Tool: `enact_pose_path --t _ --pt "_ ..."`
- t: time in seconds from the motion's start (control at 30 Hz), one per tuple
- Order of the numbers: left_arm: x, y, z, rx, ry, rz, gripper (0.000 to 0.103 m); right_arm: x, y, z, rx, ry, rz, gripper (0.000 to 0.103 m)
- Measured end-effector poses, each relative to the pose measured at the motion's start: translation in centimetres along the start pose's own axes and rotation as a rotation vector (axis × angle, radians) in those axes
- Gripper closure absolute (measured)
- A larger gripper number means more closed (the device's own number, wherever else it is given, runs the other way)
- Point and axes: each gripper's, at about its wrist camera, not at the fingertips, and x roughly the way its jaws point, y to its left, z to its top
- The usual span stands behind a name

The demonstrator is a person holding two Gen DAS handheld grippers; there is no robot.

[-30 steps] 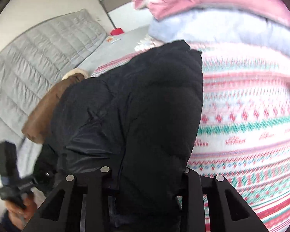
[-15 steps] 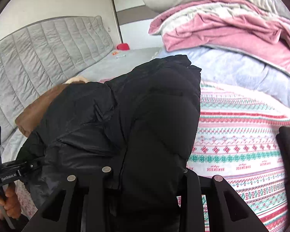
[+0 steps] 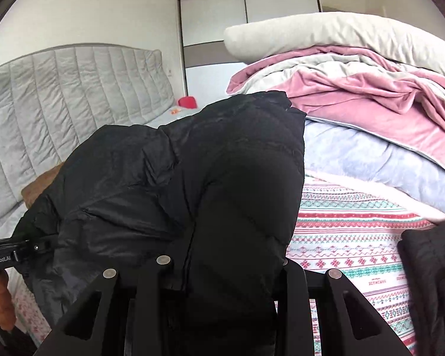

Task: Fold large clothes
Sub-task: 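Lift the jacket bundle with both grippers and carry it toward the pillow stack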

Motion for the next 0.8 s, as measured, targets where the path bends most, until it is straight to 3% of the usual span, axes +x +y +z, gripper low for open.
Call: enact_pose_path --t 0.5,0.8 --pt "-0.1 -7.5 -0.2 0.084 -0.057 -0.055 0.084 -5.4 -4.4 -0.4 0.036 -0.097 -0.102 0.073" --pt "0.7 -15.1 -1.1 0.168 -0.084 -0.145 0.084 -10.9 -9.7 -0.6 0.065 -0.185 -0.206 0.073"
